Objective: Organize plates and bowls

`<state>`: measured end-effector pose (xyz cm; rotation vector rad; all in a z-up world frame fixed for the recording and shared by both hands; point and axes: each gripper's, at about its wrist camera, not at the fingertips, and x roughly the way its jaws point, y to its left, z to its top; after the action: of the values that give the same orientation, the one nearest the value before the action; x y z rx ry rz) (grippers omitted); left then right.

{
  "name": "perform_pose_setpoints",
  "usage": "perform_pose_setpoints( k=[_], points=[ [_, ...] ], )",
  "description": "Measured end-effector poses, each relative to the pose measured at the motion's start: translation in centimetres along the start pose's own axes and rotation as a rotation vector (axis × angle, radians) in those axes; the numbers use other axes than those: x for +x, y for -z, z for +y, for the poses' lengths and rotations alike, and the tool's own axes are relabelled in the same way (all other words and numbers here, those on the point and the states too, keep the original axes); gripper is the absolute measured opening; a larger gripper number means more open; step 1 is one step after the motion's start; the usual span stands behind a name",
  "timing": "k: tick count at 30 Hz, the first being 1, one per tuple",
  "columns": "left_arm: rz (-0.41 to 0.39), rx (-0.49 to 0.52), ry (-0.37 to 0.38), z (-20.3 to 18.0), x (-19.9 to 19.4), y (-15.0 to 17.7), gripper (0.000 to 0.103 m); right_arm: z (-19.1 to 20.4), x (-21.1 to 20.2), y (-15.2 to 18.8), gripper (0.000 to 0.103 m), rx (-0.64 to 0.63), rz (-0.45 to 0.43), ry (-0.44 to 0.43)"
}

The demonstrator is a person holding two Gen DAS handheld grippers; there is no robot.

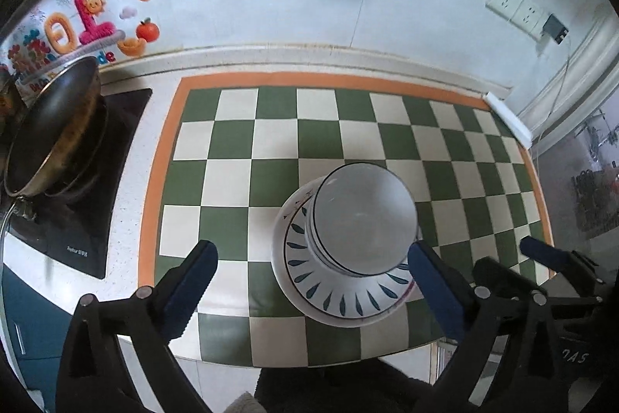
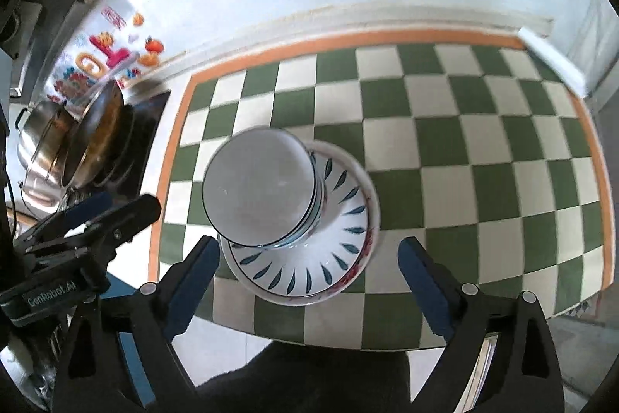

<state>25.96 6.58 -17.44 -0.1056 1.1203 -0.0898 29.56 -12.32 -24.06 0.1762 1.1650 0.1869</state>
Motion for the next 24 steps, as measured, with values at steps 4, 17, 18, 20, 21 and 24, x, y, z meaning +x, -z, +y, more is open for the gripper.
perform_pose_setpoints(
  k=[4,17,18,20,21,24],
  points=[
    [-0.057,-0.003,-0.012,-0.9,-2.8,1.1,0.102,0.5,-3.9,0.8,0.099,-0.032,-0.076,0.027],
    [-0.278,-0.053,-0.068,-4.3,-15.4,9.4,0.103,1.4,-18.4,10.0,0.101,-0.130,-0.283,0.043],
    [-0.277,-0.050,-0.080,-4.6,-16.1,10.3,0.103,1.4,-19.1,10.8,0.101,-0.131,-0.287,0.044],
    [-0.270,-0.043,-0.076,-5.0,-17.5,12.0,0.103,1.2,-20.6,12.5,0.101,-0.131,-0.288,0.030],
    [-0.271,-0.042,-0.075,-5.2,-18.1,12.6,0.103,1.2,-21.4,13.5,0.101,-0.134,-0.289,0.027],
    [-0.283,-0.027,-0.086,-5.8,-19.9,14.6,0.103,1.2,-23.5,15.8,0.101,-0.137,-0.302,0.027]
  ],
)
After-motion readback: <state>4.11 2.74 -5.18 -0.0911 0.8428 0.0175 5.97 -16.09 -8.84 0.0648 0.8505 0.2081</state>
